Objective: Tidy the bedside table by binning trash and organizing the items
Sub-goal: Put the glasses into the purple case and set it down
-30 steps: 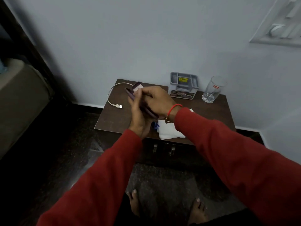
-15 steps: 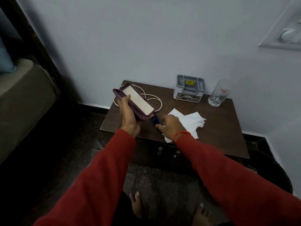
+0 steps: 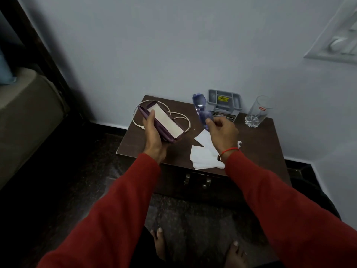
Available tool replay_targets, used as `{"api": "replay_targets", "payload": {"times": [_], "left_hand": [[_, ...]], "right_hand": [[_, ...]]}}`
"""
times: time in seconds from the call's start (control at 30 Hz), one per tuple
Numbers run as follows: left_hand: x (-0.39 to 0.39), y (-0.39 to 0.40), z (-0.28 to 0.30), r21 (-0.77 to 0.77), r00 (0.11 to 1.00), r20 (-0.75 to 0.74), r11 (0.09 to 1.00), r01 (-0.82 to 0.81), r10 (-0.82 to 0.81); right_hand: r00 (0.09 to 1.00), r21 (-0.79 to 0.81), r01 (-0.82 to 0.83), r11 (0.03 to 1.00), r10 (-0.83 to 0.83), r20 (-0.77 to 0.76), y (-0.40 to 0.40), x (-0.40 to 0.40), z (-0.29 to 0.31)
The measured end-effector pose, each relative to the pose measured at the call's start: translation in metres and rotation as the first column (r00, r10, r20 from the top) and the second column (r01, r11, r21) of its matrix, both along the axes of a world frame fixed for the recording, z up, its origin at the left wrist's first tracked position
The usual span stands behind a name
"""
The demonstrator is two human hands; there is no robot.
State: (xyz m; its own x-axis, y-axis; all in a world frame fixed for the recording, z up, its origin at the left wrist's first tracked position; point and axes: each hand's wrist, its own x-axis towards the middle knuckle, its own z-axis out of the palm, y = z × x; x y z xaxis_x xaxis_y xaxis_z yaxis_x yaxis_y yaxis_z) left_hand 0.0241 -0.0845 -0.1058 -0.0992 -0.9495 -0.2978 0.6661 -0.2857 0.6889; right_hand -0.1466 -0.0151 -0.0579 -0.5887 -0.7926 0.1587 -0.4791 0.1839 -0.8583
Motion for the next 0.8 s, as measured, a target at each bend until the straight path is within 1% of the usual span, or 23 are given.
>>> {"api": "replay_targets", "payload": {"times": [0.07,0.2,0.27,0.33,0.5,0.67,0.8], "left_hand": [[-0.009,0.005,-0.001,0.019,0.997,0.0,0.997,0.075,-0.075],[-0.026,0.018,0.002,0.01,0.973,-0.002,0.973,0.23,-0.23],[-0.032,0.02,0.002,0.011,0.958,-0.034,0.958,0.285,-0.285],[-0.034,0.023,0.003,0.051,0.944,-0.058,0.943,0.329,-0.326],[-0.039,0.03,0.008,0.096,0.921,-0.112,0.918,0.384,-0.373],[-0.042,0.031,0.007,0.056,0.894,-0.152,0.9,0.433,-0.421],[-0.045,0.027,0.0,0.031,0.89,-0.134,0.896,0.443,-0.436]], "right_hand": [[0.998,-0.021,-0.06,0.998,0.06,-0.006,0.001,0.002,0.008],[0.978,0.011,-0.182,0.983,0.182,-0.107,0.004,0.011,0.007],[0.954,0.049,-0.226,0.973,0.231,-0.191,0.007,0.011,0.002],[0.913,0.086,-0.261,0.962,0.275,-0.3,0.011,0.01,-0.004],[0.814,0.182,-0.252,0.95,0.31,-0.491,0.017,0.007,-0.012],[0.789,0.163,-0.244,0.956,0.293,-0.539,0.019,0.003,-0.011],[0.718,0.167,-0.272,0.948,0.316,-0.62,0.021,0.005,-0.01]]}}
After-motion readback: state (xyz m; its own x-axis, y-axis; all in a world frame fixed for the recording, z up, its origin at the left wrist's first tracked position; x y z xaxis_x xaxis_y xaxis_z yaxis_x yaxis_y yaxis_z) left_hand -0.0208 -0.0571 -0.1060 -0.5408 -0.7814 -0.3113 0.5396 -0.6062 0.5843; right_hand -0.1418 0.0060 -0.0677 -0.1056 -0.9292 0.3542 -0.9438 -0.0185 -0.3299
